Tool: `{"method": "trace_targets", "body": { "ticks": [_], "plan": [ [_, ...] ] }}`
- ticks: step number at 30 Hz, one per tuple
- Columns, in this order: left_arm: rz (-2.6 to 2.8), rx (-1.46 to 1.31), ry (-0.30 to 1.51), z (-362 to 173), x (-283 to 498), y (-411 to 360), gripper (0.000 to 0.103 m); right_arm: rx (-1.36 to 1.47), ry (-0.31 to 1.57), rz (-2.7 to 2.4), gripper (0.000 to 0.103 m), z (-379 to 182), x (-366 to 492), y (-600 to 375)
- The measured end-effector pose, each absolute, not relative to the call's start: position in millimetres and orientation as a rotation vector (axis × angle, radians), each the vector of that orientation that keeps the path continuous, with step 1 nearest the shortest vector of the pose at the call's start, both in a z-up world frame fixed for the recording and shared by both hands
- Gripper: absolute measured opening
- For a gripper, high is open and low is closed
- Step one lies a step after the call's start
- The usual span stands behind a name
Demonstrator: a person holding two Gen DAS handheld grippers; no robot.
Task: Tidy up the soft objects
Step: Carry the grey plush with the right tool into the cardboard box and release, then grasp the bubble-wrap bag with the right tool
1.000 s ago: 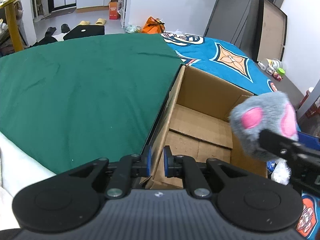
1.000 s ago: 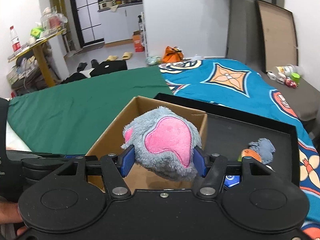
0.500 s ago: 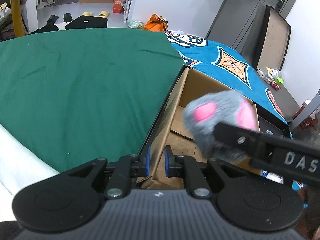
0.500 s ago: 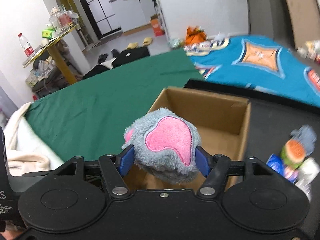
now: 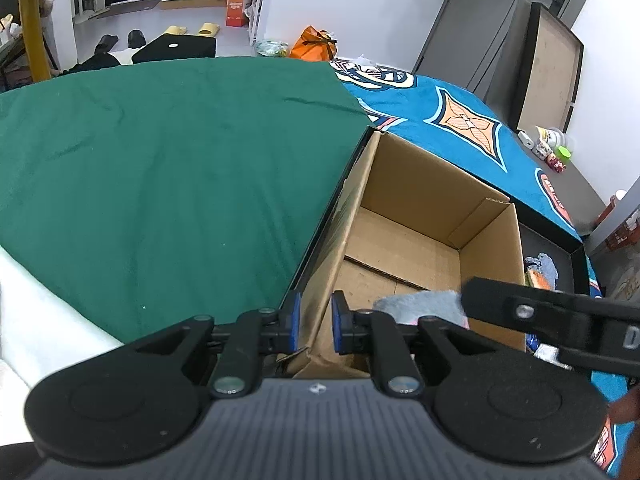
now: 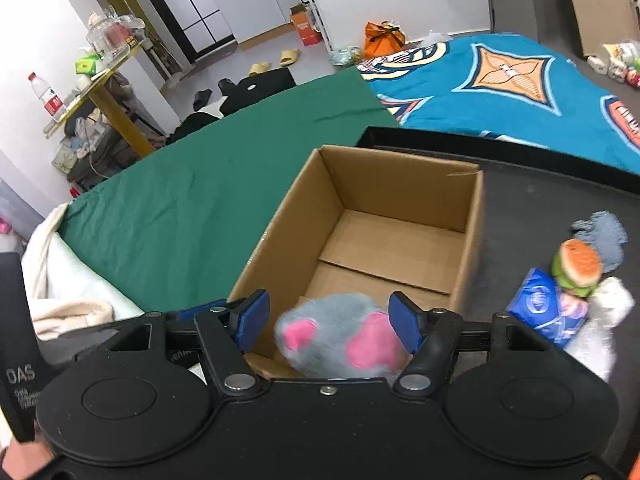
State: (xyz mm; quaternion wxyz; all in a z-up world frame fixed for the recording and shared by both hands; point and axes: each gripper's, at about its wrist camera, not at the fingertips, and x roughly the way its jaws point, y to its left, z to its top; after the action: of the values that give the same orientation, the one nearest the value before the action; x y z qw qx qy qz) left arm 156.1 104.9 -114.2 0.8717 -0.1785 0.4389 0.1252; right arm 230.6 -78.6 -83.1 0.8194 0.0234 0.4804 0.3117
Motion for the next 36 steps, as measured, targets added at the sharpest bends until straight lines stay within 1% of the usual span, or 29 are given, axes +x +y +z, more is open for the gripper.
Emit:
{"method": "trace_targets", "body": {
  "ticks": [3, 8, 9, 11, 13, 19, 28, 30, 31, 32, 36],
  "plan": [
    [0.275, -0.352, 0.911, -109.3, 156.4, 101.7, 0.022, 0.028, 1.017, 0.653, 0.066, -74.5, 229.2, -89.1],
    [0.272, -0.333, 0.908, -103.5, 157.7, 98.9, 0.036, -0.008, 0.991, 0.623, 0.067, -61.4, 230.8, -110.3],
    [0.272, -0.328, 0.905, -101.8, 157.9, 97.7, 0.038, -0.010, 0.988, 0.611, 0.069, -59.9, 231.0, -115.9],
    [0.271, -0.317, 0.903, -99.9, 158.7, 96.1, 0.044, -0.003, 0.986, 0.591, 0.071, -59.1, 233.1, -125.6],
    [0.270, -0.308, 0.908, -99.2, 159.1, 93.9, 0.047, 0.009, 0.987, 0.568, 0.074, -59.4, 235.0, -135.3],
    [0.275, -0.254, 0.924, -98.2, 159.9, 87.9, 0.053, 0.083, 0.988, 0.491, 0.080, -65.4, 237.6, -167.8],
    [0.260, -0.175, 0.958, -98.2, 164.6, 75.6, 0.056, 0.180, 1.014, 0.367, 0.081, -93.6, 242.5, -211.2],
    [0.260, -0.156, 0.969, -98.9, 168.1, 71.7, 0.060, 0.183, 1.013, 0.349, 0.082, -97.6, 243.3, -216.4],
    [0.260, -0.144, 0.975, -99.4, 170.2, 70.0, 0.065, 0.188, 1.011, 0.337, 0.082, -100.3, 244.2, -219.7],
    [0.261, -0.134, 0.979, -100.0, 172.0, 68.3, 0.067, 0.197, 1.014, 0.324, 0.082, -103.4, 245.5, -223.0],
    [0.261, -0.114, 0.995, -101.3, 179.1, 63.0, 0.071, 0.225, 1.043, 0.292, 0.082, -115.5, 250.3, -235.1]
  ]
}}
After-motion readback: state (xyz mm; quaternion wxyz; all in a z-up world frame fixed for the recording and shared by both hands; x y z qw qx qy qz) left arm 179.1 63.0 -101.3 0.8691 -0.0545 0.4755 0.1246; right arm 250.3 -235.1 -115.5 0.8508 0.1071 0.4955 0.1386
